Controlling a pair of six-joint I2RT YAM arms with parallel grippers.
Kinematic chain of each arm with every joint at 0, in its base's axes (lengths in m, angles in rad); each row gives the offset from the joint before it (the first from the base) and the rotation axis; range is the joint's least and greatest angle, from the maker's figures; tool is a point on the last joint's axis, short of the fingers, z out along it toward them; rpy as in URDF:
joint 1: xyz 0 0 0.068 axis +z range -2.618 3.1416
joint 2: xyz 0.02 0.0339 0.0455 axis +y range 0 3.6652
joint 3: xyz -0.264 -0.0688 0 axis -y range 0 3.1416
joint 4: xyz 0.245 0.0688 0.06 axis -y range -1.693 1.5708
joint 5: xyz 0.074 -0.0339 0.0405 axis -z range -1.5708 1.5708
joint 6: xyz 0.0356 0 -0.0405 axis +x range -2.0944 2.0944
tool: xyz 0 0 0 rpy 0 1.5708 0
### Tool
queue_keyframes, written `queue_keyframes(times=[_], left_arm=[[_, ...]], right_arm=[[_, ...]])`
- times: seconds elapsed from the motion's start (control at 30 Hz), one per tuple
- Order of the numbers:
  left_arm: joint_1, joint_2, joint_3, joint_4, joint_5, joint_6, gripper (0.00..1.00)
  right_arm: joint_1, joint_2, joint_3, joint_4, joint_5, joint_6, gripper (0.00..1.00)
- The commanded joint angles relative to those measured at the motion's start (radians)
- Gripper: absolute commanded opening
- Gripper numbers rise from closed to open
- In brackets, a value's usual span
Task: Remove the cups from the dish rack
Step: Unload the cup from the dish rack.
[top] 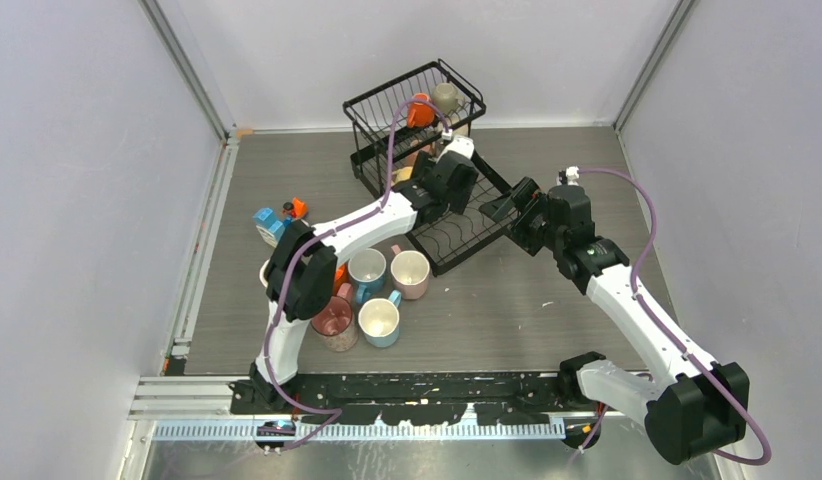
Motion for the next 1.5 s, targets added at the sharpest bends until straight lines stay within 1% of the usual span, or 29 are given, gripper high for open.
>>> queue_keyframes(times=[0.0, 0.13, 0.3, 0.5, 0.8, 1.27, 1.47], left_arm=[[-0.006, -0.073, -0.018, 0.018, -0.021, -0.011, 0.88], [-0.005, -0.070, -0.020, 0.037, -0.106, 0.032, 0.89], [0.004, -0.050, -0.006, 0.060, -0.152, 0.092, 0.89], [0.036, -0.005, 0.043, 0.016, -0.102, 0.083, 0.90], [0.039, 0.027, 0.082, -0.049, -0.024, 0.019, 0.89], [0.024, 0.007, 0.041, -0.055, 0.008, -0.021, 0.89], [0.017, -0.010, 0.044, -0.059, 0.046, -0.041, 0.89]], right_arm=[[-0.004, -0.023, 0.001, 0.048, 0.000, 0.009, 1.00], [-0.004, -0.024, 0.000, 0.046, 0.001, 0.008, 1.00], [-0.005, -0.025, 0.001, 0.042, 0.002, 0.004, 1.00], [-0.005, -0.019, 0.000, 0.044, 0.002, 0.005, 1.00], [-0.005, -0.012, -0.002, 0.047, 0.001, 0.005, 1.00], [-0.004, -0.010, -0.013, 0.054, -0.002, 0.007, 1.00], [-0.004, -0.010, -0.017, 0.058, -0.002, 0.009, 1.00]])
